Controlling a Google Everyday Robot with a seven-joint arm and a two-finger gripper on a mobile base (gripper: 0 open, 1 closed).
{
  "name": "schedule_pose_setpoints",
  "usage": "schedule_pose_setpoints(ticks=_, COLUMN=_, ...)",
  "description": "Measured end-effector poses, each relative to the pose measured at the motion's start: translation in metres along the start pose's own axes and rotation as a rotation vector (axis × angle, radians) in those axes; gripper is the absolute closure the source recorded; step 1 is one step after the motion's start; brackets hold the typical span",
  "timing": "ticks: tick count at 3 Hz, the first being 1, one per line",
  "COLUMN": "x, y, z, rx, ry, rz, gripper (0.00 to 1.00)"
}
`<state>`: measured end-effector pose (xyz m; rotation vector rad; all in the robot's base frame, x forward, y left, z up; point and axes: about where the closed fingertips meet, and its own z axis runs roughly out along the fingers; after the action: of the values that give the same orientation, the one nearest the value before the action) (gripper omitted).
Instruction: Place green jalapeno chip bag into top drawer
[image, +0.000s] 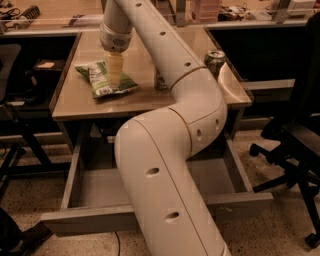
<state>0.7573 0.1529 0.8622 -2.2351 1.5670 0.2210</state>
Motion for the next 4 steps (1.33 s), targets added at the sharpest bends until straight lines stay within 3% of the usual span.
schedule_pose_setpoints(ticks=3, x=0.044, y=-0.002, z=0.019, rx=0.003, ry=0.008, rz=0.056, gripper=0.0)
schedule_pose_setpoints(ticks=4, x=0.041, y=-0.01, z=0.023, rx=0.026, ry=0.0, rz=0.053, gripper=0.19)
